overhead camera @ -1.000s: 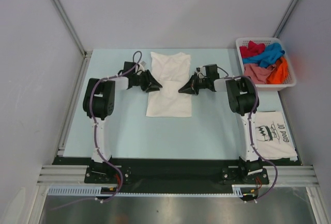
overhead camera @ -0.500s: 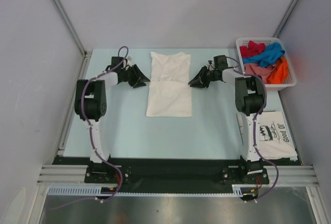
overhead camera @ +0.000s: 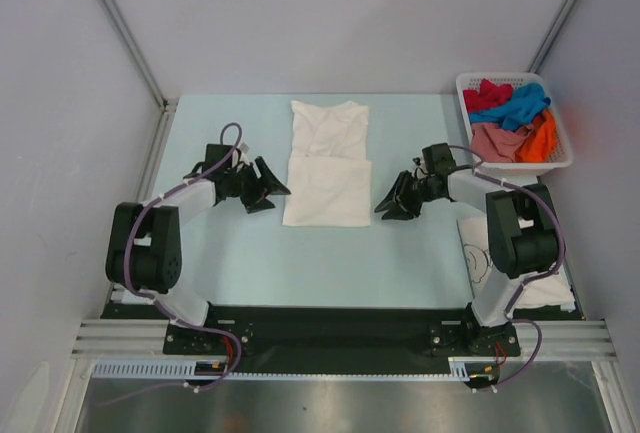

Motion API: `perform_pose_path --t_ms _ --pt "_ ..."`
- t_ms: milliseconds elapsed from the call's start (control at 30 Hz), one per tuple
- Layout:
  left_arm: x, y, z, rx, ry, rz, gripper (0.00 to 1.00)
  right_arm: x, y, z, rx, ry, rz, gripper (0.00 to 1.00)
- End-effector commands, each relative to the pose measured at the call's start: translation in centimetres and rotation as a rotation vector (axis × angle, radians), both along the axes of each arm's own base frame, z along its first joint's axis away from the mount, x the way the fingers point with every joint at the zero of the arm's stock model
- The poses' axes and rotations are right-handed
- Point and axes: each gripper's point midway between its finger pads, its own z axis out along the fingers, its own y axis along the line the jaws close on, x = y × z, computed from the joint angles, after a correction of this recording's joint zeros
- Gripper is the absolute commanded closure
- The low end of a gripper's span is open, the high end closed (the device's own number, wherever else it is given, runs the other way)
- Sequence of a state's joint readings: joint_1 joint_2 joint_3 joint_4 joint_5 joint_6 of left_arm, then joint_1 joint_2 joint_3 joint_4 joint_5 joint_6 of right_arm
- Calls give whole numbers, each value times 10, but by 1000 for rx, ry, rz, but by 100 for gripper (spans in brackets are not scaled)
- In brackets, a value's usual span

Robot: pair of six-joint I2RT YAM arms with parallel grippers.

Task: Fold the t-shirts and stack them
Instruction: Fold the tshirt

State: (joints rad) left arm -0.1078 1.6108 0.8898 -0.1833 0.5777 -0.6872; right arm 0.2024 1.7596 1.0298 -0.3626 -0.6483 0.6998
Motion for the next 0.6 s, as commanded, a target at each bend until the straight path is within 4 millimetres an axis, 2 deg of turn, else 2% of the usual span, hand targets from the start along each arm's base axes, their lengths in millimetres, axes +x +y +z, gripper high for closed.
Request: perform_pose_path --t_ms 0,100,133,200,233,267,300,333,367,433,500,567 --pt "18 3 3 85 -73 -104 28 -6 2 9 25 -66 37 62" --pt "12 5 -1 93 -48 -101 28 -13 5 11 52 -61 28 60" --pt "8 4 -3 82 -27 -82 28 -21 5 6 54 -40 20 60" --pt "-10 4 -13 68 26 -50 28 -24 11 3 75 -31 -14 60" --pt "-21 2 -21 41 60 -15 28 -34 11 -7 72 -2 -30 60" --pt "-25 -2 -19 10 59 -8 27 -37 12 -7 80 -5 -50 60" --pt "-30 -4 -20 -12 71 11 27 -30 16 -3 104 -14 -109 61" --pt "-38 -7 -27 -57 102 58 27 -38 14 -11 98 9 -143 60" --pt "-39 -8 -22 -80 89 88 27 -34 14 -6 103 -21 -187 61" --pt "-49 -9 -30 -137 132 184 27 -28 22 -1 137 -33 -249 61" --pt "-43 -9 -19 -196 88 272 27 -26 28 -1 126 -55 -289 60" --pt "-52 -6 -29 -188 116 314 25 -22 31 -5 103 -70 -327 60"
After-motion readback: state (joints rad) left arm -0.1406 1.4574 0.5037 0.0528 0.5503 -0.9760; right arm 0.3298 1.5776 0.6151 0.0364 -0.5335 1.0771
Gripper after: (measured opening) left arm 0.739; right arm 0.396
